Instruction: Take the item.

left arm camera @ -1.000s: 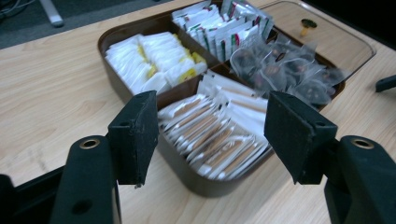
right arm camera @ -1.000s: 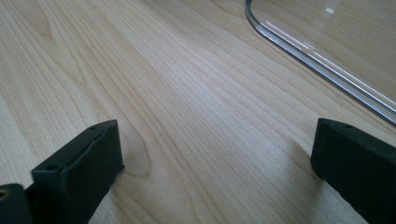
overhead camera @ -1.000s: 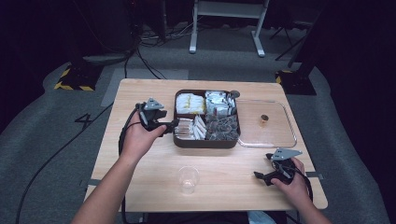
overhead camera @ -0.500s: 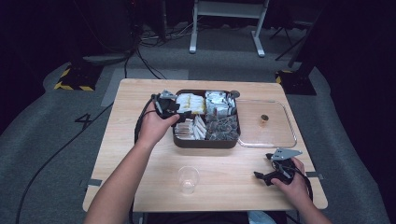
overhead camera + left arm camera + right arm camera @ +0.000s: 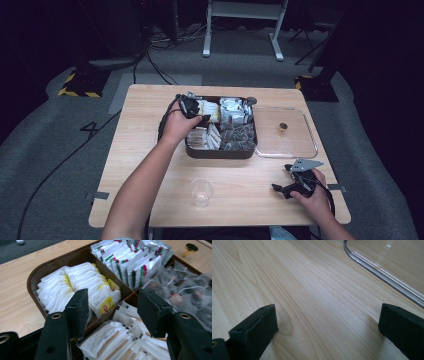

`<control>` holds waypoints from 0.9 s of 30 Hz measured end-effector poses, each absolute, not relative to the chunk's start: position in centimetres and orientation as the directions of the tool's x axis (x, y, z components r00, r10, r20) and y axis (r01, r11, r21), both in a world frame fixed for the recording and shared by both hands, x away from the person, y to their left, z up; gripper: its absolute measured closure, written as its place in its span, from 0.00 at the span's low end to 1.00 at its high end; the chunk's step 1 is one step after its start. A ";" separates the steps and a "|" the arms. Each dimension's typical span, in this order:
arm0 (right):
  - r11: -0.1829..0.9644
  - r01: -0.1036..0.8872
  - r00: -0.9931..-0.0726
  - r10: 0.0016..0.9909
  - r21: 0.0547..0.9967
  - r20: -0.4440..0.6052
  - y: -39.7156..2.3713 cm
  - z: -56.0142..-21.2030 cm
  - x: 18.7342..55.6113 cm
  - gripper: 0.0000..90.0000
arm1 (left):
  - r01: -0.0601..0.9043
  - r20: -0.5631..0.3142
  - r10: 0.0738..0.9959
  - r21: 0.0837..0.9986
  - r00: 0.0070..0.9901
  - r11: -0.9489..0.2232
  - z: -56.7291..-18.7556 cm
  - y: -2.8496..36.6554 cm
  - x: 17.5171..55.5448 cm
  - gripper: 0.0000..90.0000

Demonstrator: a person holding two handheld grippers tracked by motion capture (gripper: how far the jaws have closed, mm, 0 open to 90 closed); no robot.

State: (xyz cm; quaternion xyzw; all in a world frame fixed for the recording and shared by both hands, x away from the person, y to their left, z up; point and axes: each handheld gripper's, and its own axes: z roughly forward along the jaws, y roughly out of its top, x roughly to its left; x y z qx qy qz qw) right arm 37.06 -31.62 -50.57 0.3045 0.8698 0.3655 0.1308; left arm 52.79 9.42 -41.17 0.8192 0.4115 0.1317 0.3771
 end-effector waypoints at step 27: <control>0.548 0.434 -0.780 0.625 0.715 -0.005 -31.6 -50.6 37.1 0.02 | 0.647 -0.126 0.766 0.630 0.630 -0.429 -44.3 7.7 56.8 0.69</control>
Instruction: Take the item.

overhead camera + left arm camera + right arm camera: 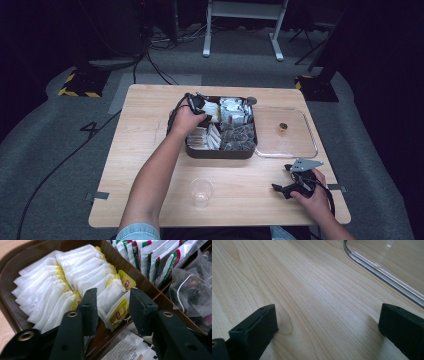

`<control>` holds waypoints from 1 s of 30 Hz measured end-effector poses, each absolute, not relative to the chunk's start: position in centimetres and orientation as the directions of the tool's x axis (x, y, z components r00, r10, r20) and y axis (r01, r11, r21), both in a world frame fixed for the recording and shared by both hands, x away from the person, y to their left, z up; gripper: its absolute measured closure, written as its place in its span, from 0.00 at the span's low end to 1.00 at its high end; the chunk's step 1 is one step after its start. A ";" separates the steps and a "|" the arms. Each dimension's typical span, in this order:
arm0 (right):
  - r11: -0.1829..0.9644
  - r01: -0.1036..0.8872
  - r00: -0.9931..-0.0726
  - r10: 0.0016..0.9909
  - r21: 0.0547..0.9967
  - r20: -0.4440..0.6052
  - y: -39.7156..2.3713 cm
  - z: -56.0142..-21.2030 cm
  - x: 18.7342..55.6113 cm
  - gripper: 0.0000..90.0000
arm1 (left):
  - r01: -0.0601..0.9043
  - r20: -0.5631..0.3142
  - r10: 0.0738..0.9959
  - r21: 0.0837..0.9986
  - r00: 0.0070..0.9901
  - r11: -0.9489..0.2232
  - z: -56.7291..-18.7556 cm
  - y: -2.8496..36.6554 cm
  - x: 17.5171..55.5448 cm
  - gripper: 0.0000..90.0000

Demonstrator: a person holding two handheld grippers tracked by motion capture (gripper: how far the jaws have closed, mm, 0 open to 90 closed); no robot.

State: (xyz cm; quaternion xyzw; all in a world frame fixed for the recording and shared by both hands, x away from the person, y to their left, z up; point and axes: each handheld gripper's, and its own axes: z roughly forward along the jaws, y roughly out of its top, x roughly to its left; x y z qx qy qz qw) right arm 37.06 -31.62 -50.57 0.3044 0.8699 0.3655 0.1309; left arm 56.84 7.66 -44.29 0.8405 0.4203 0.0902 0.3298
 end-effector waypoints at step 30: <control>0.548 0.434 -0.780 0.625 0.715 -0.005 -31.6 -50.6 37.1 0.02 | 0.583 -0.073 0.689 0.603 0.721 -0.545 -44.5 6.6 57.0 1.00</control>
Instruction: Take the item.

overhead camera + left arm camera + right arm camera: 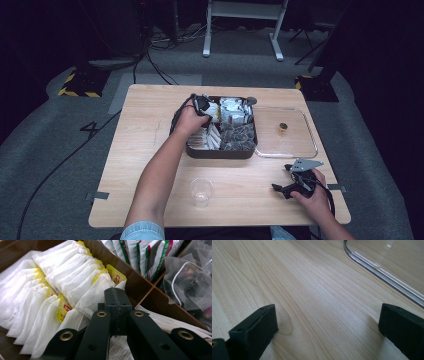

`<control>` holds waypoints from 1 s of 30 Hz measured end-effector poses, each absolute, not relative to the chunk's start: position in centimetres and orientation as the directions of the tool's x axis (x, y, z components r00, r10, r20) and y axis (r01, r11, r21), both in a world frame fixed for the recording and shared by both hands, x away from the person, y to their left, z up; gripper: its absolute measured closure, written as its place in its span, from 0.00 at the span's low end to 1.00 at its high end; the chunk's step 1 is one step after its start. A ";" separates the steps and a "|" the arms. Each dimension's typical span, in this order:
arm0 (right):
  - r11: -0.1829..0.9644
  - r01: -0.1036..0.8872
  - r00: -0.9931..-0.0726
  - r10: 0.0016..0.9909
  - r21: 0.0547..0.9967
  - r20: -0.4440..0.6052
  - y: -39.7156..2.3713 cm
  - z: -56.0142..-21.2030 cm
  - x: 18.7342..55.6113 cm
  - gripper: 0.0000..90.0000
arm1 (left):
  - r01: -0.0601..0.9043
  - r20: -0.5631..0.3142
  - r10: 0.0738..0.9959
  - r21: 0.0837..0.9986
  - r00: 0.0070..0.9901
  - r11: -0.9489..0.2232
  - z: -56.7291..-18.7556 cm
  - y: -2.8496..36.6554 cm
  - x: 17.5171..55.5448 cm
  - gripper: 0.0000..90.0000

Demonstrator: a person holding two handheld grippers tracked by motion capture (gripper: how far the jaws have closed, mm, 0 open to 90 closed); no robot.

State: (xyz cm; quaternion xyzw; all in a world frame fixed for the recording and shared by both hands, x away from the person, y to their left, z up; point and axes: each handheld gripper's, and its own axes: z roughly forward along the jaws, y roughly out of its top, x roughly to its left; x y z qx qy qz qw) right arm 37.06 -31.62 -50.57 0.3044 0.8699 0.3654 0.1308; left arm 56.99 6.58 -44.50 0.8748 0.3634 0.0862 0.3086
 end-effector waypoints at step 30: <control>0.546 0.435 -0.778 0.628 0.716 -0.005 -31.6 -50.6 37.0 0.02 | 0.445 -0.006 0.621 0.703 0.784 -0.555 -36.9 7.3 52.1 1.00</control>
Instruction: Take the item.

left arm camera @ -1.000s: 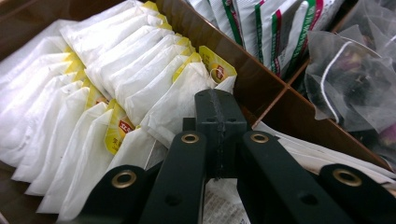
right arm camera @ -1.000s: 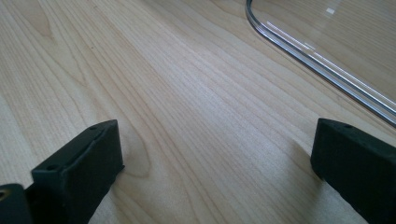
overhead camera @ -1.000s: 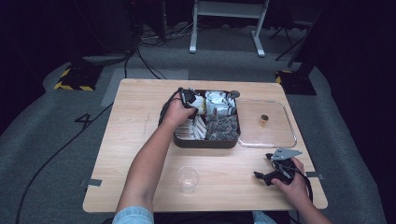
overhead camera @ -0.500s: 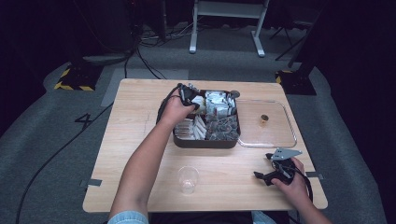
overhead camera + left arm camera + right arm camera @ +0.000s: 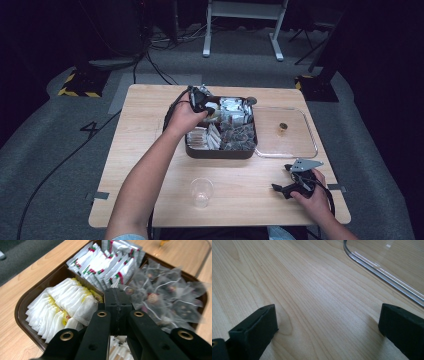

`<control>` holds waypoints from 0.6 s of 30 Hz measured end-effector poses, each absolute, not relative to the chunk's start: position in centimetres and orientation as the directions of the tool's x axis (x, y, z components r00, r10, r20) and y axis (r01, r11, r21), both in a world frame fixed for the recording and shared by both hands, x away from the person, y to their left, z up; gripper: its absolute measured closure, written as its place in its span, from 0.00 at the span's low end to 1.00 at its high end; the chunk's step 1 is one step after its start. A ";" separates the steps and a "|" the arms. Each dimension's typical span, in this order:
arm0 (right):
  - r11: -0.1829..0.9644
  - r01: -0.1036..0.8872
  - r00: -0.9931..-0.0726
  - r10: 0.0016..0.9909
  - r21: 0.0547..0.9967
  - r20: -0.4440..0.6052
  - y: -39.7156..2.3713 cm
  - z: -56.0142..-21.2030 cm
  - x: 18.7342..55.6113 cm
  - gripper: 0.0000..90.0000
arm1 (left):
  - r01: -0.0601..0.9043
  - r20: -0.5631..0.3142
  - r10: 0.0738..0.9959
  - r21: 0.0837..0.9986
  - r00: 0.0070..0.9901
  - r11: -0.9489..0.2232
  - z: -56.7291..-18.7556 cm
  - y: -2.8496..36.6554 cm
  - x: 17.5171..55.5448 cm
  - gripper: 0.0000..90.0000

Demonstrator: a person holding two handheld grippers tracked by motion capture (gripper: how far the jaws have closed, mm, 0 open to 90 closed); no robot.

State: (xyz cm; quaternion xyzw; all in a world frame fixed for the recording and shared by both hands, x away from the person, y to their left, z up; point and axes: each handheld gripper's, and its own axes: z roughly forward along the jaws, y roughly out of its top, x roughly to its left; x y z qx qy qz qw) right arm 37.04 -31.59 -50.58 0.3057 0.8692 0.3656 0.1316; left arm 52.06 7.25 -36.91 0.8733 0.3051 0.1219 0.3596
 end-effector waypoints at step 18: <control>0.546 0.435 -0.779 0.628 0.716 -0.006 -31.6 -50.6 37.0 0.02 | 0.410 -0.060 0.572 0.759 0.818 -0.506 -33.5 7.7 46.3 1.00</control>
